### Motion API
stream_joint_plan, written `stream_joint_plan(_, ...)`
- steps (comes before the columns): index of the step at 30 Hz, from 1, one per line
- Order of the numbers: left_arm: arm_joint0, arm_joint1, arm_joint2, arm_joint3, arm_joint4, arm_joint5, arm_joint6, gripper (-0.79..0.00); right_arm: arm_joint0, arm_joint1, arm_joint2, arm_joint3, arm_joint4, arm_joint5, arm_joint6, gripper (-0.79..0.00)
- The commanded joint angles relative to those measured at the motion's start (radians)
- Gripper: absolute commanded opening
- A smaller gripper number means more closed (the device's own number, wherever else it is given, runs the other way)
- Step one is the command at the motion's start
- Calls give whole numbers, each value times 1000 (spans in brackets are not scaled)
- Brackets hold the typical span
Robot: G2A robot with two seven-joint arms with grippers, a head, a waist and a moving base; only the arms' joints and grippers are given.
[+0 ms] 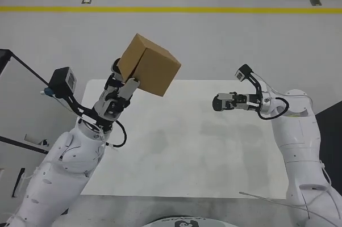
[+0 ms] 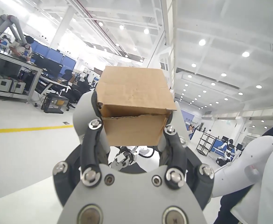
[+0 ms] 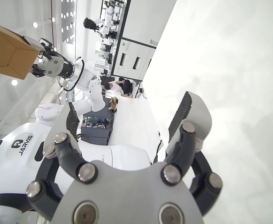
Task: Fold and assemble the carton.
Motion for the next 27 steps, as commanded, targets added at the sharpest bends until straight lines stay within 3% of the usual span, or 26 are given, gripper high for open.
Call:
stream_joint_plan(1, 2, -1, 2, -1, -7, 1, -1, -785, 0, 0, 0, 0, 0, 0, 0, 0)
stream_joint_plan(3, 18, -6, 17, -1, -123, -4, -3, -785, 0, 0, 0, 0, 0, 0, 0, 0)
stream_joint_plan(8, 43, -7, -3, -12, -420, 26, -140, -785, 0, 0, 0, 0, 0, 0, 0, 0)
stream_joint_plan(17, 87, -6, -68, -18, -898, 187, -372, -785, 0, 0, 0, 0, 0, 0, 0, 0)
stream_joint_plan(27, 80, -7, -83, -24, -924, 188, -400, -785, 0, 0, 0, 0, 0, 0, 0, 0)
